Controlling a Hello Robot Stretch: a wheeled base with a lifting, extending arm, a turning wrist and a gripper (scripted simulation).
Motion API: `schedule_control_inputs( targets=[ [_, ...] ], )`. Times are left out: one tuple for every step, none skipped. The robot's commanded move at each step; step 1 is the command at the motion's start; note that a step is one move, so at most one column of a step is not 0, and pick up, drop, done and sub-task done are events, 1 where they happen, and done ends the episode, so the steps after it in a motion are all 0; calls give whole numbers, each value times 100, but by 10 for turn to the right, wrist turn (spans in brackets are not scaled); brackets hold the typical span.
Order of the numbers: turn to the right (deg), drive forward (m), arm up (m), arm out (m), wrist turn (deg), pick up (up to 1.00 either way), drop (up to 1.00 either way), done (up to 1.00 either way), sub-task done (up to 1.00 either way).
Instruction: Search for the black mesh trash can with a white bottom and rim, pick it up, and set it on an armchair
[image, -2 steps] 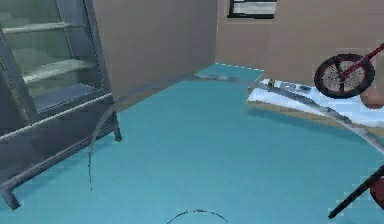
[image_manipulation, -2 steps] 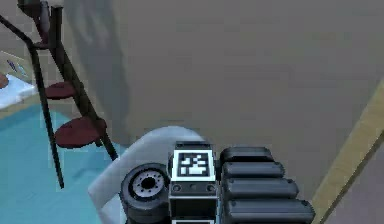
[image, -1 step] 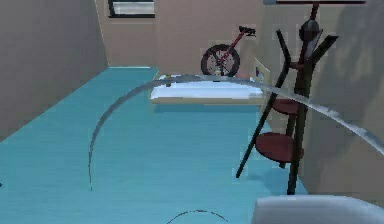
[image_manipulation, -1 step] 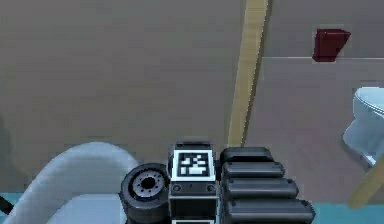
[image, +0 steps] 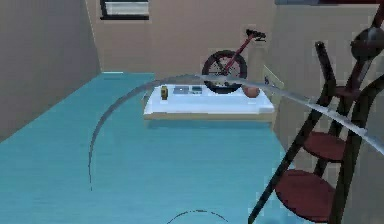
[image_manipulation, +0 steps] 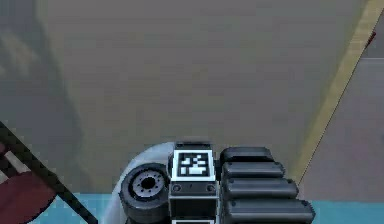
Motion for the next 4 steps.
schedule_control_inputs(
  targets=[
    [450, 0, 0, 0, 0, 0, 0, 0, 0],
    [450, 0, 0, 0, 0, 0, 0, 0, 0],
    [450, 0, 0, 0, 0, 0, 0, 0, 0],
    [390, 0, 0, 0, 0, 0, 0, 0, 0]
  ],
)
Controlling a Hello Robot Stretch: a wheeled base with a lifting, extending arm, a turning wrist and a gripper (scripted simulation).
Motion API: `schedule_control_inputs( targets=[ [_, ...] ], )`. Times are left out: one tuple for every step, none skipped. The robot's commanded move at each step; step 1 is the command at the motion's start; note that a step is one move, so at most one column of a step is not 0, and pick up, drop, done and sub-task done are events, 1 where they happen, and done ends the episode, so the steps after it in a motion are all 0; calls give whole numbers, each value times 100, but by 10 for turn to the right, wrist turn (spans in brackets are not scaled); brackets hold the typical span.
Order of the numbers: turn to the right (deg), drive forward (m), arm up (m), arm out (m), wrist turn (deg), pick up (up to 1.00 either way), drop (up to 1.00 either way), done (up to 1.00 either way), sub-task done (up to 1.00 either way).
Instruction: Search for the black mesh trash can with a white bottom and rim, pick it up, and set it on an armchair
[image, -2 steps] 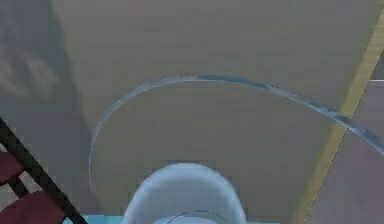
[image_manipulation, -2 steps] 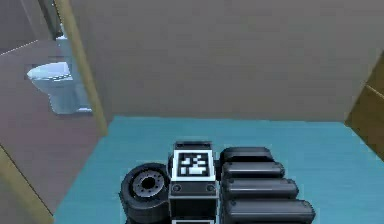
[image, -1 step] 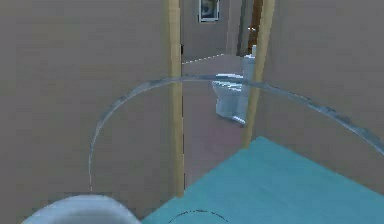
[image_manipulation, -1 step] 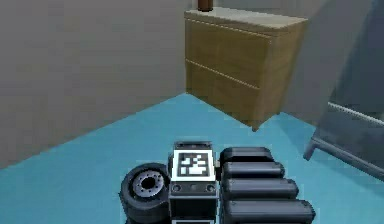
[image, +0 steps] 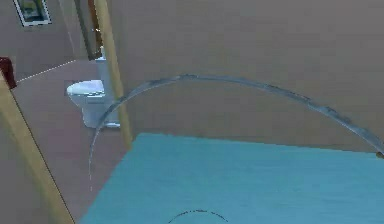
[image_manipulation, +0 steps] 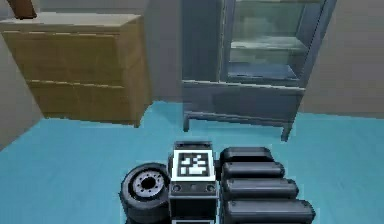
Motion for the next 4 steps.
schedule_control_inputs(
  targets=[
    [-450, 0, 0, 0, 0, 0, 0, 0, 0],
    [-450, 0, 0, 0, 0, 0, 0, 0, 0],
    [-450, 0, 0, 0, 0, 0, 0, 0, 0],
    [-240, 0, 0, 0, 0, 0, 0, 0, 0]
  ],
)
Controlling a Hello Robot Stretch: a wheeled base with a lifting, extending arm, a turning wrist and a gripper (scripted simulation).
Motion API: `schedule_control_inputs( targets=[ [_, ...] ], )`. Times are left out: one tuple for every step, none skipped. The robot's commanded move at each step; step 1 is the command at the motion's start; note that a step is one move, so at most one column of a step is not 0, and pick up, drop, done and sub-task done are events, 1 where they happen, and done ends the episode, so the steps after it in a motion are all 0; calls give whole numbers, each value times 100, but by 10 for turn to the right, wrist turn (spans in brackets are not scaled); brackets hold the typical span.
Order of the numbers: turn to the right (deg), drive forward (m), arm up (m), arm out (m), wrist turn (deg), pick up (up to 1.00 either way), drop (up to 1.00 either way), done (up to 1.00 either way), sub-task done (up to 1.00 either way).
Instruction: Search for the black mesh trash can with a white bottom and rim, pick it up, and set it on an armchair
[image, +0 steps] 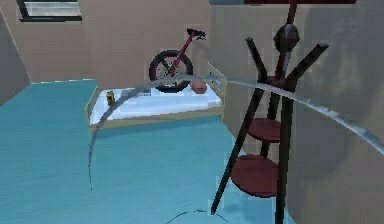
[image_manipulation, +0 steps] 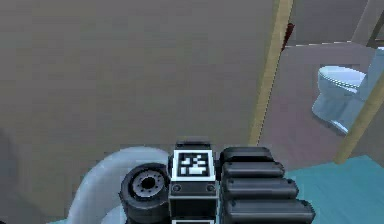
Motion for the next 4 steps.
schedule_control_inputs(
  targets=[
    [0, 0, 0, 26, 0, 0, 0, 0, 0],
    [0, 0, 0, 0, 450, 0, 0, 0, 0],
    [0, 0, 0, 0, 240, 0, 0, 0, 0],
    [0, 0, -46, 0, 0, 0, 0, 0, 0]
  ],
)
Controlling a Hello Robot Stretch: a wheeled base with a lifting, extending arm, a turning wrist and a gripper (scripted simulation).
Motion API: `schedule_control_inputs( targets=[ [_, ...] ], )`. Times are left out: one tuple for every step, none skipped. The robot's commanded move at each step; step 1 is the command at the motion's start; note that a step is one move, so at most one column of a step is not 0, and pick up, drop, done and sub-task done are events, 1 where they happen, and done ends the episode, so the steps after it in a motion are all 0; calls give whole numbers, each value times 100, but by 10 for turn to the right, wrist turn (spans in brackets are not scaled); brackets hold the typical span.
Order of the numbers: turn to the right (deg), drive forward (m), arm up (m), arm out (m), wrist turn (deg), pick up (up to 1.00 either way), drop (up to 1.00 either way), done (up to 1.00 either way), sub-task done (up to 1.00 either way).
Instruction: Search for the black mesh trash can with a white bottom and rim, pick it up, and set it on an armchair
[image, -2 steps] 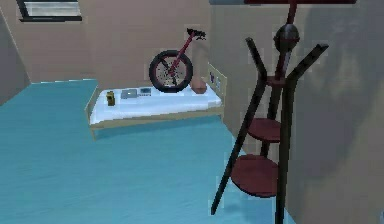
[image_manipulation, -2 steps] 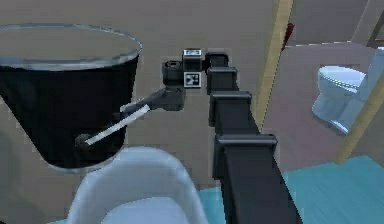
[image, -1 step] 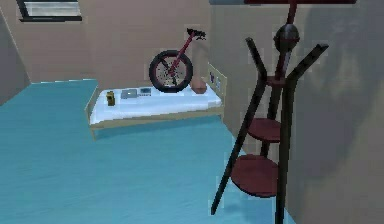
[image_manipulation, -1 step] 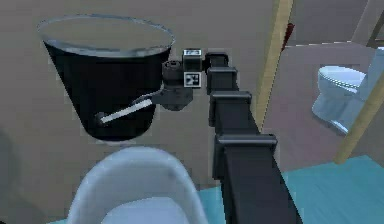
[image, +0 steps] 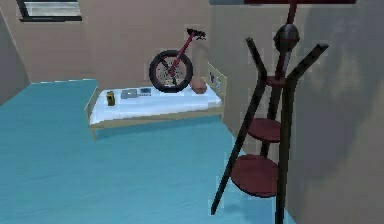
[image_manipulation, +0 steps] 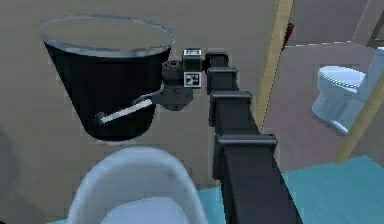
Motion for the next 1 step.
schedule_control_inputs(
  targets=[
    [0, 0, -50, 0, 0, 0, 0, 0, 0]
  ],
)
